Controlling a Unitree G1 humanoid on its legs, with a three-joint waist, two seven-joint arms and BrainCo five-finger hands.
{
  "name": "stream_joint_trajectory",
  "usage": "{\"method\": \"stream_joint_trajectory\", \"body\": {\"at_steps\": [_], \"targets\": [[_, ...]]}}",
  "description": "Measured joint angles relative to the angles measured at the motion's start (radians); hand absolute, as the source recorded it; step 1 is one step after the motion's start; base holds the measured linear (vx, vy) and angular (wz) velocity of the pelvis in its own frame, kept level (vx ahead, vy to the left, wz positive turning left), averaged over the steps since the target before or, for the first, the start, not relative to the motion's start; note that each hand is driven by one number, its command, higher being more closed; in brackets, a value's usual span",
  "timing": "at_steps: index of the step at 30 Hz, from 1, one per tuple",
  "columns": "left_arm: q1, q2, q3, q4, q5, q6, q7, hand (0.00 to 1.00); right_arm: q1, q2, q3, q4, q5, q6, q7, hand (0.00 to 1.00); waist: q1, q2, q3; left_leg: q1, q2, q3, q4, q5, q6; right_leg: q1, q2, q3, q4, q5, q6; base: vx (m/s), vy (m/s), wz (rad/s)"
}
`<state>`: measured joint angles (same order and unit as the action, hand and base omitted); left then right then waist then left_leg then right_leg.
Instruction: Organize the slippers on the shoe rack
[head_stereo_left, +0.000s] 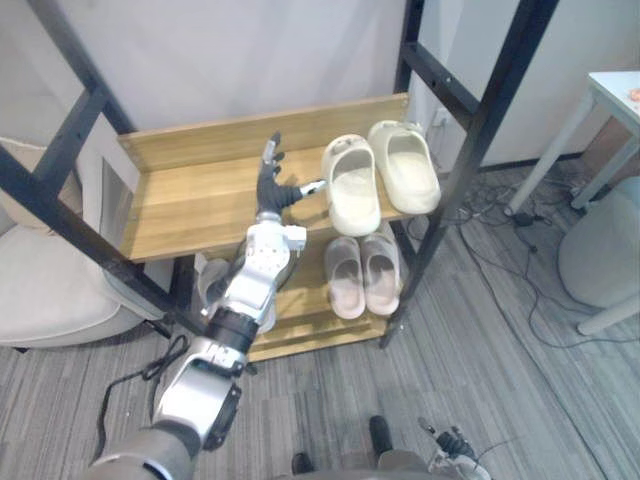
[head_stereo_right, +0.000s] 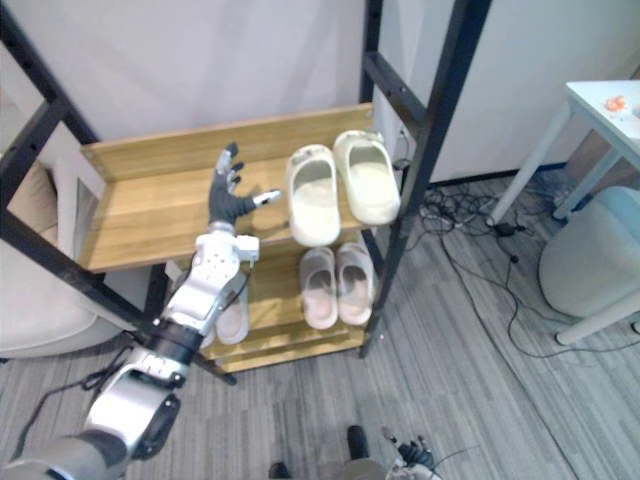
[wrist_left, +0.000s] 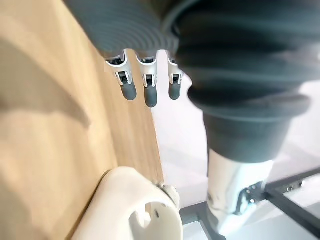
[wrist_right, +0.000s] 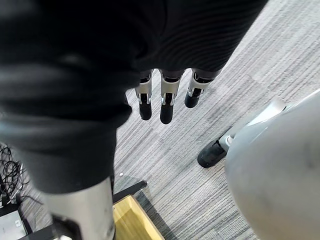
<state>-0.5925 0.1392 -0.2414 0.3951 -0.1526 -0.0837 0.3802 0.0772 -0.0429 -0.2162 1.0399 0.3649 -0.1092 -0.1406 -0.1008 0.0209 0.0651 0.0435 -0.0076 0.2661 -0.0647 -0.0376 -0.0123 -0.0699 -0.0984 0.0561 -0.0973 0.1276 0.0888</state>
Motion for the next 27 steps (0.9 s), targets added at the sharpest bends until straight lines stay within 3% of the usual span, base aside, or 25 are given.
{"method": "stream_joint_trajectory", "body": {"at_steps": [8, 27], "targets": [[0.069, -0.012, -0.074, -0.026, -0.028, -0.005, -0.081, 0.0, -0.001, -0.002, 0.028, 0.001, 0.0, 0.001, 0.0, 0.0, 0.009, -0.008, -0.005, -0.002, -0.001, -0.01, 0.0, -0.002, -0.004, 0.002, -0.003, -0.015, 0.0, -0.006, 0.002, 0.0, -0.018, 0.04], [0.019, -0.063, -0.175, 0.064, -0.068, -0.037, -0.128, 0.0, -0.016, -0.006, 0.033, 0.039, 0.001, 0.002, -0.002, 0.0, 0.0, -0.019, -0.014, -0.002, 0.0, -0.023, 0.014, -0.008, -0.01, 0.011, -0.006, -0.027, 0.0, -0.012, 0.002, 0.0, -0.008, 0.02]]}}
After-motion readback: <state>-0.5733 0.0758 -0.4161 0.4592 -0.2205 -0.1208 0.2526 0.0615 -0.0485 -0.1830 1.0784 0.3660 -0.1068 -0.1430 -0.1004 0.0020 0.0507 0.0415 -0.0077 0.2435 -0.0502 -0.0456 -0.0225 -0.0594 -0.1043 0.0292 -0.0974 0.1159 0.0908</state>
